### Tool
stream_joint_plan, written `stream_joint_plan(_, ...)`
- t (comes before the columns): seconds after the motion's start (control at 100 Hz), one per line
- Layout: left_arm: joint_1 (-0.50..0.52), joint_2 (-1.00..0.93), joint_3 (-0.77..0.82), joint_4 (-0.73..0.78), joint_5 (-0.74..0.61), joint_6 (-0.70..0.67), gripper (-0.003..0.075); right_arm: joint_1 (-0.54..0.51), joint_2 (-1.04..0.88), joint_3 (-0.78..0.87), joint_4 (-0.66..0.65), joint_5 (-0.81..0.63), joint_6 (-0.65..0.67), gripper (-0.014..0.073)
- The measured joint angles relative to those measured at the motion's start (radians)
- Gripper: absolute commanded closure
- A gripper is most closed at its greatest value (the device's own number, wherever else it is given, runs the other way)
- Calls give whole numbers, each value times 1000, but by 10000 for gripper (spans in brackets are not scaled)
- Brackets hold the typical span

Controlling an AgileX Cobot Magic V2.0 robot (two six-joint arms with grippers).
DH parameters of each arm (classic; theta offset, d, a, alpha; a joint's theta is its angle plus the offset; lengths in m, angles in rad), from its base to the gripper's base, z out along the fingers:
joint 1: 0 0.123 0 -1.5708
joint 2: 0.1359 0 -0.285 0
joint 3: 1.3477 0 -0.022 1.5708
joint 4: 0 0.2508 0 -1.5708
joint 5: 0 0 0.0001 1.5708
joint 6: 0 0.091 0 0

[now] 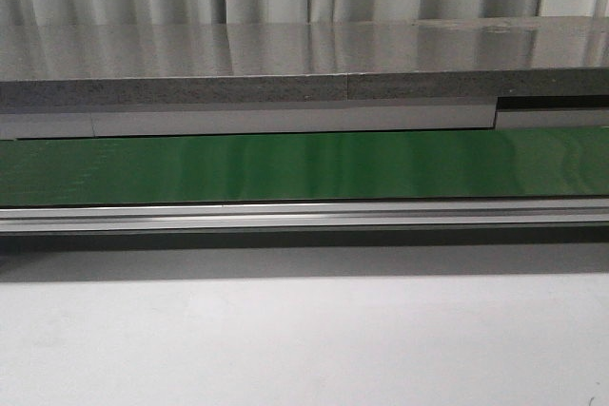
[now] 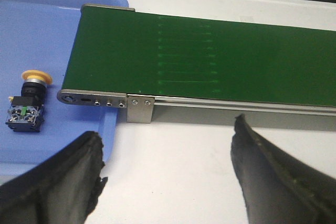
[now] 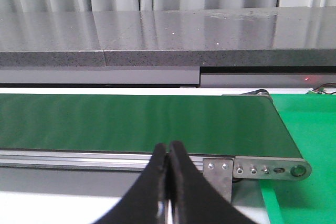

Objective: Move button from left to right
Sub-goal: 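Lower the left gripper over the yellow push button and grasp it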

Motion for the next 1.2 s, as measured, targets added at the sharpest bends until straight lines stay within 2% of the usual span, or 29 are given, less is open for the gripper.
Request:
stream_joint_plan(0.25, 0, 82, -104, 76, 108, -13, 186, 0, 0, 0, 0, 0, 0, 660)
stream_joint_plan(0.44, 0, 259, -252, 293, 176, -89, 186, 0, 0, 0, 0, 0, 0, 660)
stream_joint_plan(0.55, 5, 380, -331, 368, 184, -109, 185, 0, 0, 0, 0, 0, 0, 660)
stream_joint_plan(0.67, 62, 524, -412, 381, 181, -116, 185, 0, 0, 0, 0, 0, 0, 660)
stream_joint_plan(0.93, 265, 806, -543, 349, 148, -116, 185, 0, 0, 0, 0, 0, 0, 660)
stream_joint_plan(1.2, 359, 1027, -564, 306, 75, -116, 185, 0, 0, 0, 0, 0, 0, 660)
